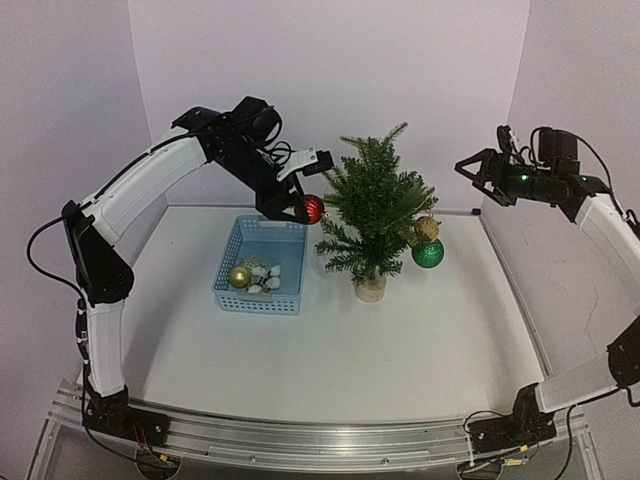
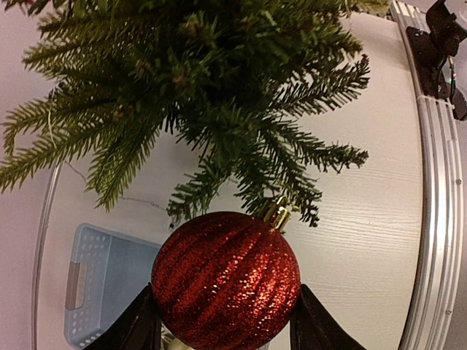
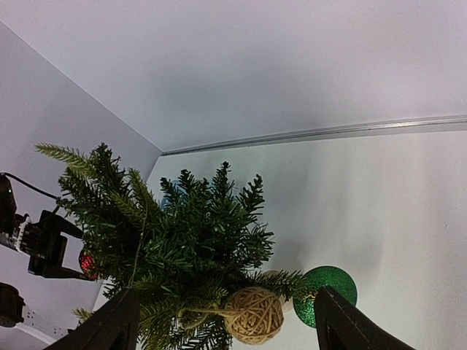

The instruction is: Decorate the small christmas tree

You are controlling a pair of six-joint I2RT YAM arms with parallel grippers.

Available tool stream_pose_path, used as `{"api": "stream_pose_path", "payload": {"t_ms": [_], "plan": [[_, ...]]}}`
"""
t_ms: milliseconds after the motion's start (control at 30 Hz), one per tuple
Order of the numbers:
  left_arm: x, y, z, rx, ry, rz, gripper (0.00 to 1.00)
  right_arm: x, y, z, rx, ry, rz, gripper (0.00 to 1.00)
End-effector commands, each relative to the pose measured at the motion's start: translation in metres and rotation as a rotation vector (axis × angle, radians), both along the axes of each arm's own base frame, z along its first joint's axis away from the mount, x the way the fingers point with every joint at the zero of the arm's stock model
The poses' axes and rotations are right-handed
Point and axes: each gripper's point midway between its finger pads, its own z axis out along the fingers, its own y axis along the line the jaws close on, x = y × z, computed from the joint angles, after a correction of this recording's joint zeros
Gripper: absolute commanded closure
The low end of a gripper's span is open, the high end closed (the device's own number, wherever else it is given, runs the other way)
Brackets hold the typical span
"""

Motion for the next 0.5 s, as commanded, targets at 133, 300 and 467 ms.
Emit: {"api": "stream_pose_path", "payload": {"t_ms": [133,300,467], "plan": [[-0.022,-0.001,0.011,-0.073,0.074,-0.034,0.50,-0.012,-0.001,0.014,0.004,-0.059,0.002,0.18],[-0.016,-0.004,-0.003,-0.065,0.075,-0.022,0.51,-0.015,-0.002,0.012,0.006,-0.055,0.000,0.18],[-0.008,-0.006,-0.011,-0.059,0.064,-0.009,0.51,-0.018,-0.002,0.013,0.005,-0.063,-0.004,0.18]]}}
